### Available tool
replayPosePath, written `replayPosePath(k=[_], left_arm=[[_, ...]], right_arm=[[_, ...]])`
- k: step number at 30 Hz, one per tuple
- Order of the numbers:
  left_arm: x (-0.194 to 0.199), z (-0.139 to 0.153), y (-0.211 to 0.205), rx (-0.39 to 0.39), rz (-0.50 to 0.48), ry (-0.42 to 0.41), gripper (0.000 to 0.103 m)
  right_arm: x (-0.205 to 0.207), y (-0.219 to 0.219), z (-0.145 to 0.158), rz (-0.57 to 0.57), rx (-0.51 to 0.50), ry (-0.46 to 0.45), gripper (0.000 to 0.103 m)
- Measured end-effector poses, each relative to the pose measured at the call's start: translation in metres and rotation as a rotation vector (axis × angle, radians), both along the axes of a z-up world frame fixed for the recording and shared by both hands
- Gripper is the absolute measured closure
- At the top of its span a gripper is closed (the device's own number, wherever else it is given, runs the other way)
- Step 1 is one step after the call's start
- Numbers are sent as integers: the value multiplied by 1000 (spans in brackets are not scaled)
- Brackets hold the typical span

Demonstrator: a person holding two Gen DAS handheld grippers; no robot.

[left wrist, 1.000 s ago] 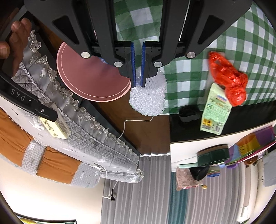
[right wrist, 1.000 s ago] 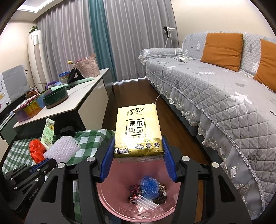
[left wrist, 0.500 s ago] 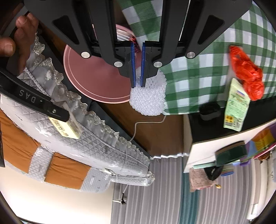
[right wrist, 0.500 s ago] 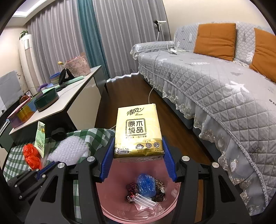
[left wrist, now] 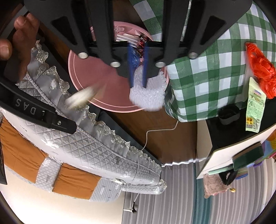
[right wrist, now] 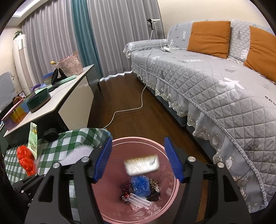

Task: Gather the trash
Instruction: 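Open the left tool over the pink bin while the right tool opens too, then move both open tools back toward the red bag and green packet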

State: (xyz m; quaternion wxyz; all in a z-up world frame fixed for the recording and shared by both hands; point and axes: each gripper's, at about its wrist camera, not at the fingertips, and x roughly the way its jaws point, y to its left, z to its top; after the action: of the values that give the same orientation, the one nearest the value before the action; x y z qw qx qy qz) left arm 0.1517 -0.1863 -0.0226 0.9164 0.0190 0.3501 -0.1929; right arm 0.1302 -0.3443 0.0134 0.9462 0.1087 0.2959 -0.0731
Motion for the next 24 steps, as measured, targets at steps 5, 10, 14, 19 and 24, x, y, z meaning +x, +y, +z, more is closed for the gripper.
replayPosePath(k=[5, 10, 14, 19, 24], left_arm=[[-4, 2, 9, 0, 21, -1, 78], [-13, 9, 23, 6, 39, -13, 78], [-23, 20, 39, 12, 57, -33, 78], [-31, 32, 64, 13, 86, -53, 78], [-38, 43, 92, 21, 117, -72, 78]], right_arm=[[0, 0, 0, -5, 8, 2, 38], [-2, 6, 1, 10, 5, -6, 38], [-7, 17, 3, 34, -9, -14, 38], [-16, 37, 6, 83, -46, -35, 38], [-24, 54, 13, 117, -72, -59, 38]])
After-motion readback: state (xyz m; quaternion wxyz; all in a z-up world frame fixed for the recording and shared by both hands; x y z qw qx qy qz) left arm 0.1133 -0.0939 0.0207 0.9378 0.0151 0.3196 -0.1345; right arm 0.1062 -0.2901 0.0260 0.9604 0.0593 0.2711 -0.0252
